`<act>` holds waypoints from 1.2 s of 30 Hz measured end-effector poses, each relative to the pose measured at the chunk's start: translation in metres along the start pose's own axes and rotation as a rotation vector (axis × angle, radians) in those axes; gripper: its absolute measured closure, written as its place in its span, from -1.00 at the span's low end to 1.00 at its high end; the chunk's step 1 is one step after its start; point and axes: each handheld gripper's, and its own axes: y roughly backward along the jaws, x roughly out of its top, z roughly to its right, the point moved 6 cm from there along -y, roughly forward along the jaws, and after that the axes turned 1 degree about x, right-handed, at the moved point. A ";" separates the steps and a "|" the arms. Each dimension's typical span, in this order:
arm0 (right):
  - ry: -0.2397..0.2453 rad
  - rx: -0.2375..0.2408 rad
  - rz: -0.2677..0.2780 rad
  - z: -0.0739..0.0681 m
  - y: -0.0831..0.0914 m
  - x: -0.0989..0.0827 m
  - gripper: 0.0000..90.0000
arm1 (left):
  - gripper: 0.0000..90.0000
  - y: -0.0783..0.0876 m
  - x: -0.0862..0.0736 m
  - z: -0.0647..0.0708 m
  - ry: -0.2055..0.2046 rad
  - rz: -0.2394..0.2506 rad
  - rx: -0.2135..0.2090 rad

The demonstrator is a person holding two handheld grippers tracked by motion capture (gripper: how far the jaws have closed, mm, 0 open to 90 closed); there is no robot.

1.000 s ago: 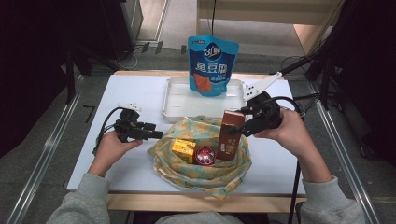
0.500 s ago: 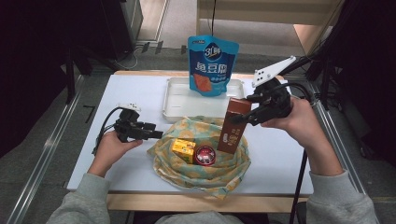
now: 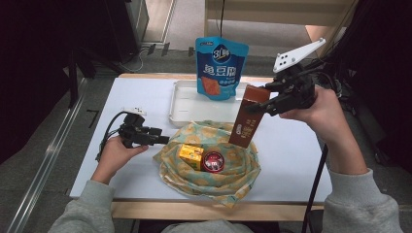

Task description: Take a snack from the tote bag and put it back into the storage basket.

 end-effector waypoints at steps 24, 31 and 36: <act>-0.038 -0.090 -0.022 0.073 -0.040 0.004 -0.01 | -0.14 0.002 0.001 -0.001 -0.006 0.006 -0.001; -0.065 -0.096 -0.031 0.090 -0.059 0.005 -0.01 | -0.14 0.002 0.001 -0.001 -0.005 0.008 -0.003; -0.073 -0.098 -0.032 0.102 -0.074 0.006 -0.01 | -0.14 0.002 0.001 -0.001 -0.008 0.012 -0.004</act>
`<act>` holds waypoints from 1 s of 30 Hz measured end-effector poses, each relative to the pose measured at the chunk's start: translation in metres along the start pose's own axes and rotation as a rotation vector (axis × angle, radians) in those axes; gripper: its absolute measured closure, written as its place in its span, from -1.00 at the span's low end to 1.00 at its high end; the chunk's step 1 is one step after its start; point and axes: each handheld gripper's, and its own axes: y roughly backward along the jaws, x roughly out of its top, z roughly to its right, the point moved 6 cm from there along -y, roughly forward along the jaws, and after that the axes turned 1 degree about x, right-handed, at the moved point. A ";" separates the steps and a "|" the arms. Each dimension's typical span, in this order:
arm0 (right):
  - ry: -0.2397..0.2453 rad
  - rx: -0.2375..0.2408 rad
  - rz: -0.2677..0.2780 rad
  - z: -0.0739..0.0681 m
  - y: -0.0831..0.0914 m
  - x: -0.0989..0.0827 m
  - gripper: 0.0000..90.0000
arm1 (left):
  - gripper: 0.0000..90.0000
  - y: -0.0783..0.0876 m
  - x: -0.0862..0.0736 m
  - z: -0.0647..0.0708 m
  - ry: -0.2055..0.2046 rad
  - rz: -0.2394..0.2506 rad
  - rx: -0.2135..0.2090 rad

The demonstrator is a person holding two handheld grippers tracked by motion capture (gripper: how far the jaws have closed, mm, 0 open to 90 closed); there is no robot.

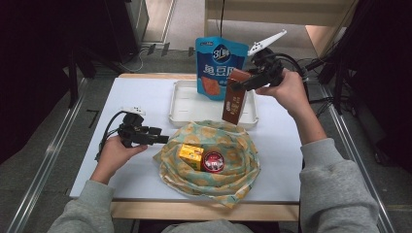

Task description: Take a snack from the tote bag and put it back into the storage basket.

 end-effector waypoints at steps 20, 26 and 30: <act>-0.054 -0.064 -0.021 0.032 -0.049 0.000 -0.01 | -0.14 0.002 0.001 0.000 -0.002 0.007 0.000; -0.054 -0.080 -0.047 0.031 -0.063 0.005 0.00 | -0.14 0.001 0.000 0.000 -0.001 0.002 -0.003; -0.066 -0.074 -0.040 0.030 -0.073 0.009 0.00 | -0.14 0.001 0.000 -0.001 0.000 0.002 -0.004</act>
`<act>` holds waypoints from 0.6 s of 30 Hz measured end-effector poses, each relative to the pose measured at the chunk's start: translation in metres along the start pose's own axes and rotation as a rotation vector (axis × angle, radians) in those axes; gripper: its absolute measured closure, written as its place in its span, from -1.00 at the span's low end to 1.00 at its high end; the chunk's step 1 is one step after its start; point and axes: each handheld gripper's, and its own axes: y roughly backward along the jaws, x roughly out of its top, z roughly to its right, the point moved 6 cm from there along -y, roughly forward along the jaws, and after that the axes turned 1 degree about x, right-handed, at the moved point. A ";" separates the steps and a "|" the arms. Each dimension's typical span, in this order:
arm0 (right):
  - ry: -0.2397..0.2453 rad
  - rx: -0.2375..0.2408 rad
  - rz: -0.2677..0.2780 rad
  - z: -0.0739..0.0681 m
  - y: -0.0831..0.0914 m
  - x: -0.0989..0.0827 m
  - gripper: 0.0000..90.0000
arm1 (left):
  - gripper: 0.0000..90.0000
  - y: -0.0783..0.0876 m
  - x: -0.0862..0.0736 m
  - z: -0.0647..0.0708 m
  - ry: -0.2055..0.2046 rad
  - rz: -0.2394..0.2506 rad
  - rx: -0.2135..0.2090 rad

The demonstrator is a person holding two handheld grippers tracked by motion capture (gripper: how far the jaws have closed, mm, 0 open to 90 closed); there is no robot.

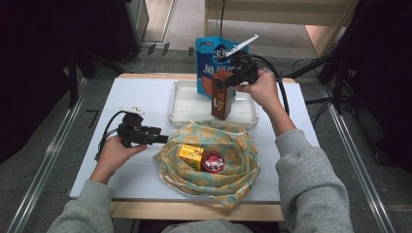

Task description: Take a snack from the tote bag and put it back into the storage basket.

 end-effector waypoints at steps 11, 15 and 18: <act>-0.038 0.025 0.028 0.003 -0.024 0.005 -0.01 | -0.14 0.000 0.000 -0.001 0.005 -0.001 0.000; -0.055 0.024 0.029 0.006 -0.029 0.002 -0.01 | -0.14 0.000 0.000 -0.001 0.001 -0.002 0.001; -0.053 0.018 0.032 0.008 -0.031 0.000 -0.01 | -0.14 0.000 0.000 -0.001 -0.001 -0.003 0.001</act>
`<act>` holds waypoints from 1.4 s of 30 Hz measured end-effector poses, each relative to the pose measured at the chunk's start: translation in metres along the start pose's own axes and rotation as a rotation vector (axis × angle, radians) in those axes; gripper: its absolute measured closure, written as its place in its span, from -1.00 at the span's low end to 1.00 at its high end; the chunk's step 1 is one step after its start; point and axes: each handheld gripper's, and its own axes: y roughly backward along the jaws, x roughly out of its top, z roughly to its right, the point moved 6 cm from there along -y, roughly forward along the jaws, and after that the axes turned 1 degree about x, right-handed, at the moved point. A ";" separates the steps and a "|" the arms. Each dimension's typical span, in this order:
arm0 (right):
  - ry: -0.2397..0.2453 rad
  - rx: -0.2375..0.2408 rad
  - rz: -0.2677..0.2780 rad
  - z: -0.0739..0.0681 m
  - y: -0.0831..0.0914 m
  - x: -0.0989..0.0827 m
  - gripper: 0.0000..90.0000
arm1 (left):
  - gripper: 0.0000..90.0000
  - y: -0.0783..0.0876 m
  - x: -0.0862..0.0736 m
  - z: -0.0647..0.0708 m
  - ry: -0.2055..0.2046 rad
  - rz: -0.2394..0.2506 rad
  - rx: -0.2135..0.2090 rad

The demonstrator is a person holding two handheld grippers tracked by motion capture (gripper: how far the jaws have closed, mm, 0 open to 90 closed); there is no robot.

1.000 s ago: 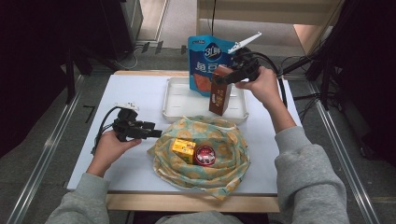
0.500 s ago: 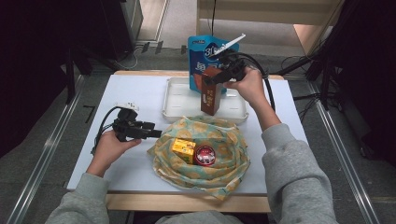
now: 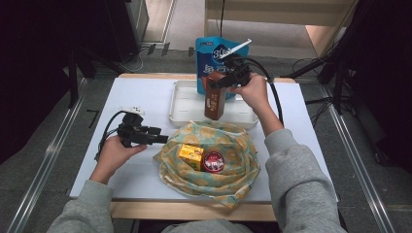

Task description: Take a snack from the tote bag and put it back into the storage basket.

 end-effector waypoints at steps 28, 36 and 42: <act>0.008 -0.010 0.075 0.001 0.022 -0.029 0.01 | -0.14 0.000 0.000 0.001 -0.004 -0.005 0.005; -0.003 -0.008 0.090 0.005 0.033 -0.044 0.01 | -0.14 0.000 0.000 0.001 -0.002 -0.004 0.005; -0.031 -0.003 0.087 0.009 0.041 -0.055 0.01 | -0.14 0.000 0.000 0.001 -0.001 -0.003 0.006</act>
